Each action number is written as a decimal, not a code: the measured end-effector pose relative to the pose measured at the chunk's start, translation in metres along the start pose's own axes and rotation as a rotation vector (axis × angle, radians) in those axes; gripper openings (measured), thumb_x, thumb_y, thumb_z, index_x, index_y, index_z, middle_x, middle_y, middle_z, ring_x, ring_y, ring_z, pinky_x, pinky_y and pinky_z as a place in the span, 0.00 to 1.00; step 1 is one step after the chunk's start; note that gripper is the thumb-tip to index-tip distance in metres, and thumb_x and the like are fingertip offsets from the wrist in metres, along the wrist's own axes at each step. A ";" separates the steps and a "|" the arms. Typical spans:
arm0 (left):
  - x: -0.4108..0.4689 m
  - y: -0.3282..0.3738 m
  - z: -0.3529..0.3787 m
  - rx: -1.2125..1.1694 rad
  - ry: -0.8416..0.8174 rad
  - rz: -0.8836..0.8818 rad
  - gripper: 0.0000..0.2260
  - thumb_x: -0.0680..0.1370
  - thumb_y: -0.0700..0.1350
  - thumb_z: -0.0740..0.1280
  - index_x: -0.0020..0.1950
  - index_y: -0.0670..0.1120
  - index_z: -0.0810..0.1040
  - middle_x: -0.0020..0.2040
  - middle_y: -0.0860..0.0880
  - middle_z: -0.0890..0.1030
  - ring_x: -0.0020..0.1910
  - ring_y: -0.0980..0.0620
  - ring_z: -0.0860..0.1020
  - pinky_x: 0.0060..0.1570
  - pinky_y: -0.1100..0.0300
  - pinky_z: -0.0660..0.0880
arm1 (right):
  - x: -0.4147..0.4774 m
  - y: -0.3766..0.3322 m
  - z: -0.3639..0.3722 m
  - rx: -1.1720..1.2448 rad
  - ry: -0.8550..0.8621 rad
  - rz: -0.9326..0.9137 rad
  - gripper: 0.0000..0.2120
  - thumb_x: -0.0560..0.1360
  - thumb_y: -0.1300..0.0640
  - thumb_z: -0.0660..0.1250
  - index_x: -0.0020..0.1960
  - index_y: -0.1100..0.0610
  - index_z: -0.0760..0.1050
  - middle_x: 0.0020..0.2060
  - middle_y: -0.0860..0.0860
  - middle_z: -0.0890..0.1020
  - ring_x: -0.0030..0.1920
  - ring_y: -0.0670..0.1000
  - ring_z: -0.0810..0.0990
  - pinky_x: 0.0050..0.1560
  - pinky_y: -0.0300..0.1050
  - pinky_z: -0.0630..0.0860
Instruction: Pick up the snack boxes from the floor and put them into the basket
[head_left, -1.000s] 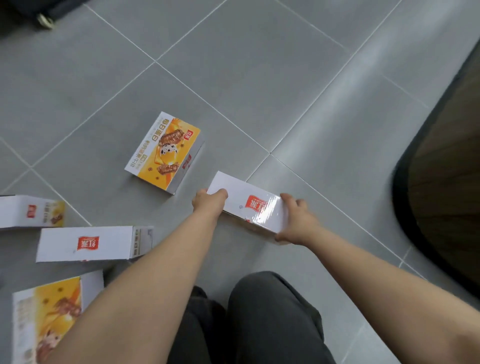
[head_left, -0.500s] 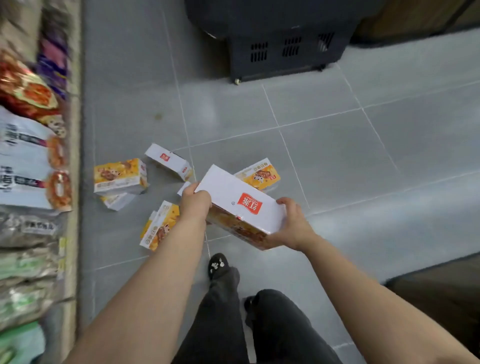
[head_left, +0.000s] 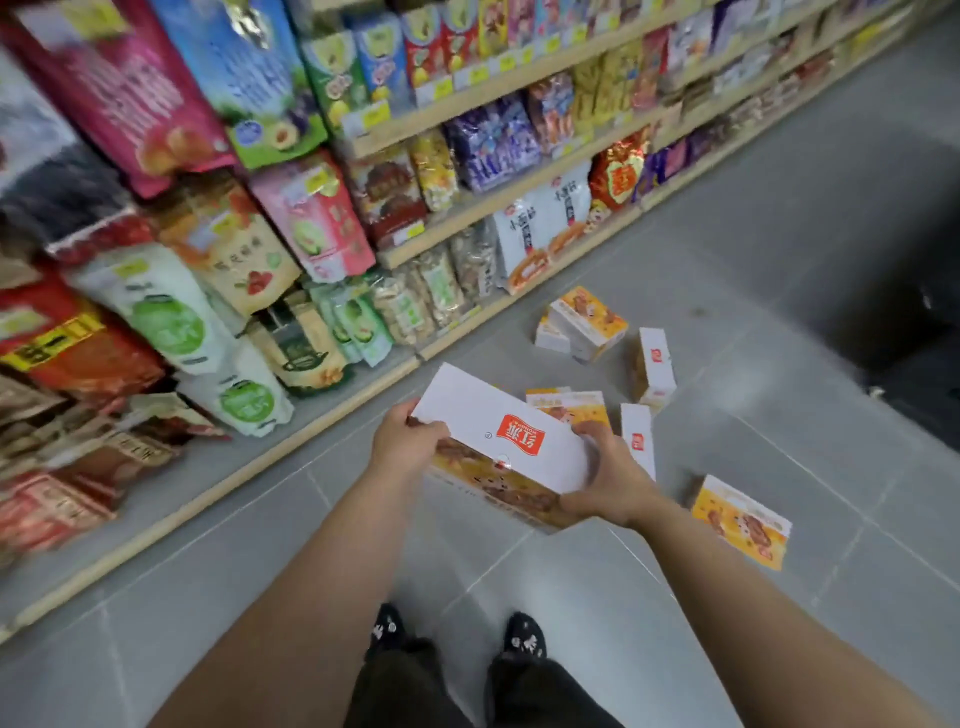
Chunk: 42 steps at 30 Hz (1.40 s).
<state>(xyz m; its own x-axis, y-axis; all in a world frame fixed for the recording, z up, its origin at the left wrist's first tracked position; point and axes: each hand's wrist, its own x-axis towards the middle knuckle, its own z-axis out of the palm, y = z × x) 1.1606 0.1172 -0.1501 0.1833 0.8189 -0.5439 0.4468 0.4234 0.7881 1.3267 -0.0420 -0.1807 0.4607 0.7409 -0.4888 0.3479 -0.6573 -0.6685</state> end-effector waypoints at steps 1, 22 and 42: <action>-0.002 -0.012 -0.030 -0.036 0.061 -0.019 0.18 0.73 0.37 0.68 0.61 0.49 0.74 0.51 0.49 0.77 0.50 0.50 0.75 0.49 0.60 0.69 | 0.001 -0.021 0.015 -0.044 -0.052 -0.055 0.51 0.51 0.43 0.78 0.70 0.49 0.59 0.59 0.48 0.67 0.60 0.50 0.69 0.62 0.50 0.73; -0.183 -0.305 -0.533 -0.694 0.934 -0.188 0.18 0.73 0.34 0.69 0.62 0.42 0.76 0.53 0.43 0.79 0.51 0.46 0.78 0.55 0.53 0.73 | -0.147 -0.340 0.478 -0.563 -0.643 -0.750 0.40 0.60 0.51 0.78 0.67 0.48 0.63 0.57 0.46 0.67 0.58 0.48 0.70 0.52 0.43 0.70; -0.158 -0.394 -0.800 -0.928 1.272 -0.279 0.19 0.75 0.34 0.64 0.65 0.44 0.73 0.53 0.45 0.77 0.44 0.50 0.75 0.44 0.59 0.72 | -0.170 -0.575 0.786 -0.768 -0.856 -1.099 0.39 0.58 0.50 0.77 0.65 0.45 0.65 0.64 0.46 0.69 0.60 0.50 0.73 0.58 0.49 0.74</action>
<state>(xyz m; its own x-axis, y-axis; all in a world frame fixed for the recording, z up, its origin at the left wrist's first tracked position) 0.2551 0.1313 -0.1437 -0.8370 0.2536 -0.4849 -0.4095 0.2976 0.8624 0.4063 0.3186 -0.1544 -0.7648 0.5622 -0.3147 0.6209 0.5125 -0.5932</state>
